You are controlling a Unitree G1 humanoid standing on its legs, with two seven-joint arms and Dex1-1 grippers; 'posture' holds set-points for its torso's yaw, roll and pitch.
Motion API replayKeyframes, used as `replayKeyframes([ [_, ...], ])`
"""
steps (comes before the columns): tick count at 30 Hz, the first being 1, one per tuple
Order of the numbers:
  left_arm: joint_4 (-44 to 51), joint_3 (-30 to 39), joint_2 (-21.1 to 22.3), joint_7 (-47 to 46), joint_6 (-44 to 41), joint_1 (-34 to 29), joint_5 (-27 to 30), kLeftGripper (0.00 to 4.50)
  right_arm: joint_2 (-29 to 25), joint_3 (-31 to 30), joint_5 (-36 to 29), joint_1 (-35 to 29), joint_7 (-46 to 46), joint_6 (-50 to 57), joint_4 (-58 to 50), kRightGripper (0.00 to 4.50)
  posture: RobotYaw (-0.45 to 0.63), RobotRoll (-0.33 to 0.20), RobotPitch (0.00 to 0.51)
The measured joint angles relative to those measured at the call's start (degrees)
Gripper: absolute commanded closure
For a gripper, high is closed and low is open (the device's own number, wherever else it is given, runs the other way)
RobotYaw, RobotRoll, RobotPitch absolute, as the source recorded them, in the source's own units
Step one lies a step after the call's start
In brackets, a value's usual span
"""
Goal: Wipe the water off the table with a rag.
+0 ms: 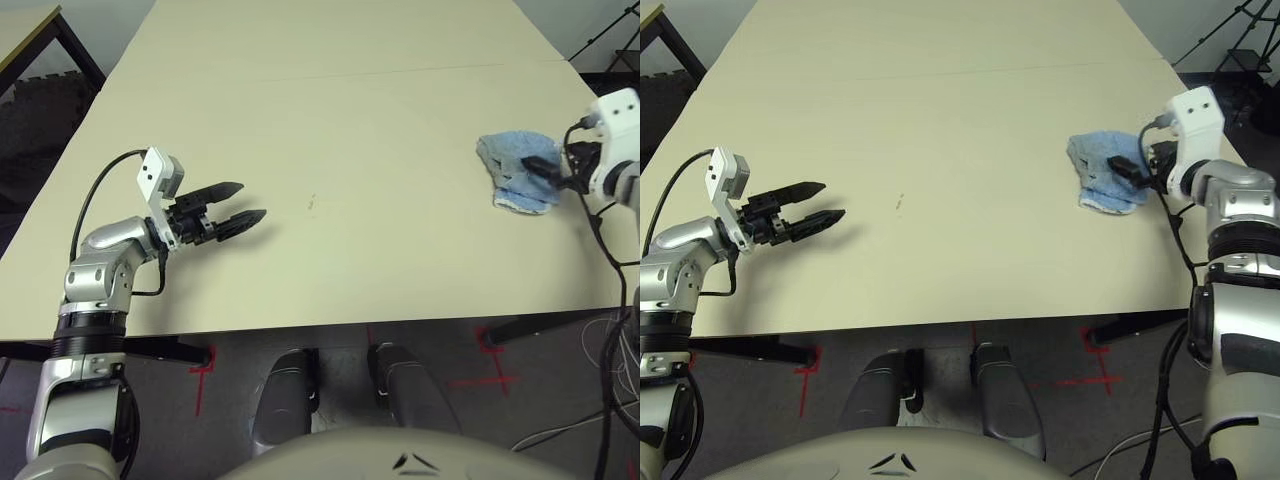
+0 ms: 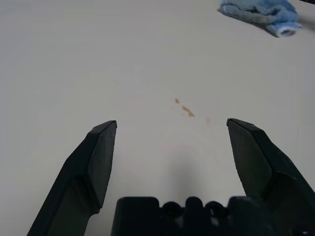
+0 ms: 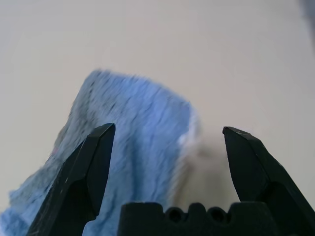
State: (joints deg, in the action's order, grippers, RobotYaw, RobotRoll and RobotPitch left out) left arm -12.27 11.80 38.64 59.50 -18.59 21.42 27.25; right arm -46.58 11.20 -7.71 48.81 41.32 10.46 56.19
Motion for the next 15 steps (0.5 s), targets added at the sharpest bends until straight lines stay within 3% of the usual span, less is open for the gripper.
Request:
replayKeyframes([
  [7, -2.71, 4.0, -3.08, -11.12, 5.24, 1.43, -1.59, 0.0, 3.33, 7.59, -5.67, -2.19, -1.59, -9.0, -0.81, 0.06, -0.04, 0.0, 0.162],
  [15, -6.87, 9.85, -4.89, -26.33, 11.46, 2.18, -4.81, 0.0, 6.85, 11.06, -8.81, -5.95, -3.42, -18.52, -1.09, 0.06, -0.03, 0.0, 0.181],
])
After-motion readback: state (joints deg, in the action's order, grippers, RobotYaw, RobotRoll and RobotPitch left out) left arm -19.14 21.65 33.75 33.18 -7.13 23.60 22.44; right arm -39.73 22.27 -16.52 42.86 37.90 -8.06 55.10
